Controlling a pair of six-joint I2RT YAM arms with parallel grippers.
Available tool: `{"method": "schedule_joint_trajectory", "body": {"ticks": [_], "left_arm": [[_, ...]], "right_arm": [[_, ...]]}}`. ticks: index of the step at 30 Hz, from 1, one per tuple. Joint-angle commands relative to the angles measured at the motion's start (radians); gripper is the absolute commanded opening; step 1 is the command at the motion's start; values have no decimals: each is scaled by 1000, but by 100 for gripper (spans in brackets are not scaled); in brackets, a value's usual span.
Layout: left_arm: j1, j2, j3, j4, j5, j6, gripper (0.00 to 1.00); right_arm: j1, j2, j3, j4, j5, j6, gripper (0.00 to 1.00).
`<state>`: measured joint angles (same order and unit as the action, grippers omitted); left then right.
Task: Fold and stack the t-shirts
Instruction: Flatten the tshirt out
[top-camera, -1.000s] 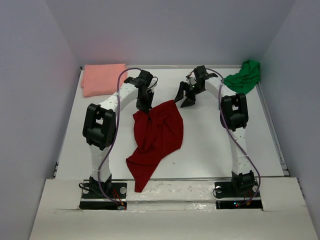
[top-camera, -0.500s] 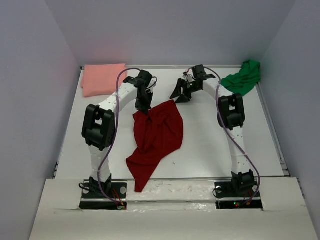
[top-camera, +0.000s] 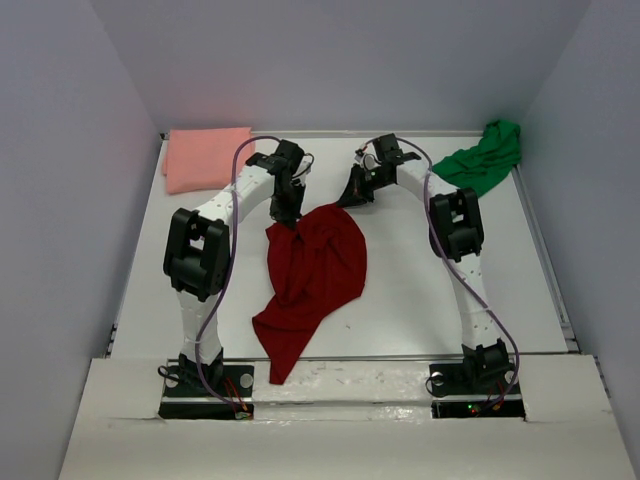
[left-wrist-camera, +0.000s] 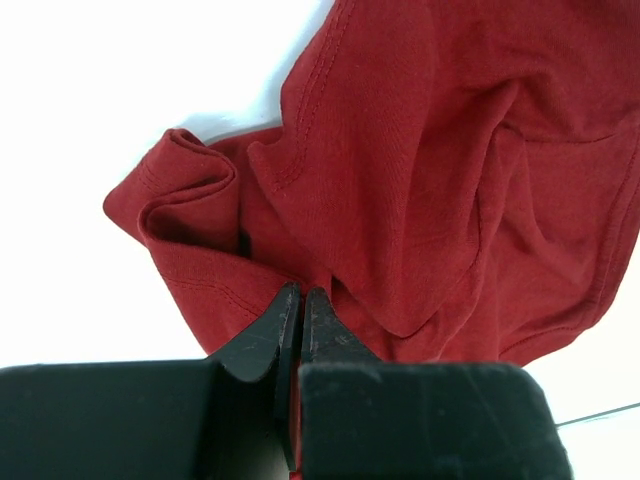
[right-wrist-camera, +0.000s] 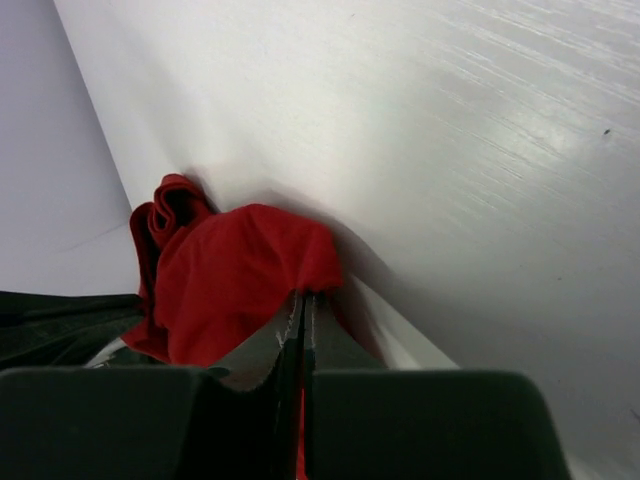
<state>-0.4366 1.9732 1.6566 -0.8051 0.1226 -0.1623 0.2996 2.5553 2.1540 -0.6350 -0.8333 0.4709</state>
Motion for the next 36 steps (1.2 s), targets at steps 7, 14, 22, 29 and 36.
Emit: {"method": "schedule_joint_trajectory", "body": {"ticks": [7, 14, 22, 29, 36], "left_arm": [[30, -59, 49, -42, -63, -12, 0], [258, -128, 61, 10, -61, -112, 0], [512, -131, 219, -20, -251, -135, 0], [637, -102, 295, -13, -190, -149, 0], [645, -125, 341, 70, -66, -167, 0]], "right_arm": [[4, -30, 41, 29, 5, 28, 0], [-94, -153, 150, 3, 54, 72, 0], [-235, -334, 159, -40, 161, 57, 0], [-292, -343, 221, -60, 116, 75, 0], [-292, -327, 279, 46, -10, 153, 0]]}}
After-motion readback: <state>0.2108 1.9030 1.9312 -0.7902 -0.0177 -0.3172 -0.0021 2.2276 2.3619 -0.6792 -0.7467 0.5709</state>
